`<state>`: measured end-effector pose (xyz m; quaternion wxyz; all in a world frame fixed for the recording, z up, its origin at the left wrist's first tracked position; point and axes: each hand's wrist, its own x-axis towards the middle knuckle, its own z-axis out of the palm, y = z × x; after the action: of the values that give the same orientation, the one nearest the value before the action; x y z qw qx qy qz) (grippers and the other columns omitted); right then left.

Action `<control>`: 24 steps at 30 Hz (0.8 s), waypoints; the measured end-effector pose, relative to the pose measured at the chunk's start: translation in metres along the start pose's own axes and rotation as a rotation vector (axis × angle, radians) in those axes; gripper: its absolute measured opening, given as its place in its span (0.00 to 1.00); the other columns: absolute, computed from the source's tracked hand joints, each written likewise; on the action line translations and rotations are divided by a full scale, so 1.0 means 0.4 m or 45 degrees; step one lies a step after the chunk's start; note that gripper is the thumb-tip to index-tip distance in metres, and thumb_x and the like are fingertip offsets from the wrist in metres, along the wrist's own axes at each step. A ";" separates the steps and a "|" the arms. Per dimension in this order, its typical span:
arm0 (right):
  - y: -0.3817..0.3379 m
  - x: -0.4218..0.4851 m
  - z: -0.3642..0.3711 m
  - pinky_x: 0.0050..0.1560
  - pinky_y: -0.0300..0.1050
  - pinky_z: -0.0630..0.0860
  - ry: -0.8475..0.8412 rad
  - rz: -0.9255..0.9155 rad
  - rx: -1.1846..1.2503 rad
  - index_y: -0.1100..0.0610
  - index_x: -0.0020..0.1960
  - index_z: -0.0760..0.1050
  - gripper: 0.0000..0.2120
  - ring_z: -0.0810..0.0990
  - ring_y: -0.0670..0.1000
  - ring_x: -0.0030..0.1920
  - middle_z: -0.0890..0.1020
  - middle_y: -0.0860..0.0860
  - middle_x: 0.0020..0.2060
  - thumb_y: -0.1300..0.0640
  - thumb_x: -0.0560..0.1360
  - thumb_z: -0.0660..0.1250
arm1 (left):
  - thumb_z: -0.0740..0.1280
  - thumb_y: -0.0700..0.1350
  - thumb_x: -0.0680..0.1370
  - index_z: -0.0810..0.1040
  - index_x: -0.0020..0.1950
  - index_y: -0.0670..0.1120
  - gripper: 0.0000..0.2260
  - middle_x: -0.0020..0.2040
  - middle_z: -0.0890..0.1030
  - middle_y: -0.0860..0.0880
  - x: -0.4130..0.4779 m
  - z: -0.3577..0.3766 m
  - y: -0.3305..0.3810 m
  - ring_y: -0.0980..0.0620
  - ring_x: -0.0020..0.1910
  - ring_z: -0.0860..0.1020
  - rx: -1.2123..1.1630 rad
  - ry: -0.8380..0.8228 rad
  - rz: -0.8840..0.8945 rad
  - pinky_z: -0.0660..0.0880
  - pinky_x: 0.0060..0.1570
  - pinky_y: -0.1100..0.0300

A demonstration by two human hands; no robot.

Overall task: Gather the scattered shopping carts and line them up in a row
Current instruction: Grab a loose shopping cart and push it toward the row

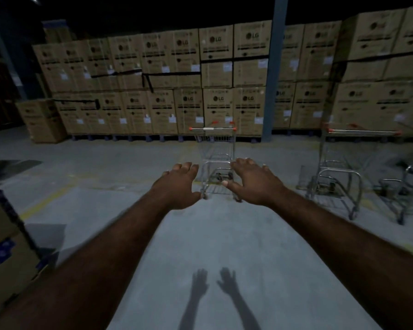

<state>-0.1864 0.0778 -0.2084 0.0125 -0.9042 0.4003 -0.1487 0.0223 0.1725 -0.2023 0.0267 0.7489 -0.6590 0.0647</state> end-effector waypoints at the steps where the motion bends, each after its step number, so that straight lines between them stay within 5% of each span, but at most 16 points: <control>1: 0.029 0.056 0.002 0.75 0.66 0.56 -0.009 -0.003 -0.001 0.53 0.80 0.58 0.34 0.56 0.53 0.79 0.60 0.52 0.79 0.35 0.80 0.56 | 0.65 0.63 0.78 0.49 0.82 0.47 0.41 0.83 0.51 0.46 0.062 0.005 -0.007 0.44 0.80 0.53 0.001 -0.016 0.003 0.58 0.76 0.43; 24: 0.316 1.325 0.285 0.75 0.65 0.56 -0.087 0.166 -0.088 0.52 0.81 0.55 0.36 0.55 0.54 0.79 0.58 0.52 0.80 0.33 0.80 0.55 | 0.66 0.59 0.79 0.50 0.82 0.46 0.39 0.82 0.55 0.45 1.356 0.195 -0.553 0.44 0.79 0.56 -0.053 -0.083 0.127 0.61 0.75 0.45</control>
<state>0.0911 -0.4045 -0.1982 0.0045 -0.8806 0.4626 -0.1027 0.3129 -0.3421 -0.1977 0.0176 0.7161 -0.6972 0.0276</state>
